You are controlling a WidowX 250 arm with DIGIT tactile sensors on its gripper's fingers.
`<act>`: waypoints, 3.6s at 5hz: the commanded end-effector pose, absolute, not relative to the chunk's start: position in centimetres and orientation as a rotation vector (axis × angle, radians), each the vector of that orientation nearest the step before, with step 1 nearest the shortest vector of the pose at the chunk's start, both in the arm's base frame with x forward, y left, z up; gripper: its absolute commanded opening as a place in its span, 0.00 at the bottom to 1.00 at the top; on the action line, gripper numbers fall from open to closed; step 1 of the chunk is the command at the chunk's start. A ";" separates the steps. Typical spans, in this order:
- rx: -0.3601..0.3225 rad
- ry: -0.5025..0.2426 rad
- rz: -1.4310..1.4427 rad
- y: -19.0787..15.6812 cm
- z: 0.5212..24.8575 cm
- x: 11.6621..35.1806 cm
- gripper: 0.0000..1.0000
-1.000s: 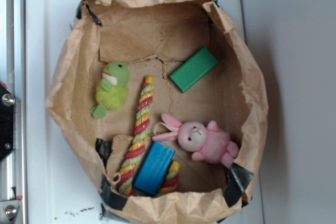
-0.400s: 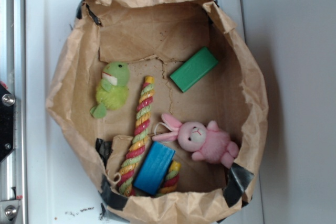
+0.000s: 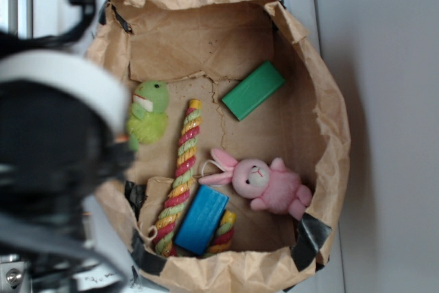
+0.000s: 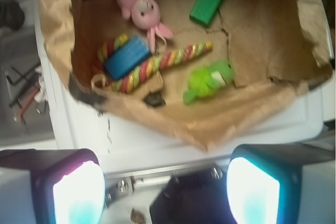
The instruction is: Grab the green block.
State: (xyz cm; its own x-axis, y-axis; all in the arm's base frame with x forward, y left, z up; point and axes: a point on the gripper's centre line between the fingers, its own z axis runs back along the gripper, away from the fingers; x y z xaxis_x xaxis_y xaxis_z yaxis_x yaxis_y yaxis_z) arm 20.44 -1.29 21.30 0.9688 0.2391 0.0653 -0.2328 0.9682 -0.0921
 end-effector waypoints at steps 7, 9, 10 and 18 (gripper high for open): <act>-0.134 -0.317 0.307 1.9 14.2 31.5 1.00; -0.117 -0.345 0.279 2.1 14.3 31.6 1.00; -0.117 -0.345 0.279 2.1 14.3 31.6 1.00; -0.228 -0.378 0.341 3.5 17.7 31.6 1.00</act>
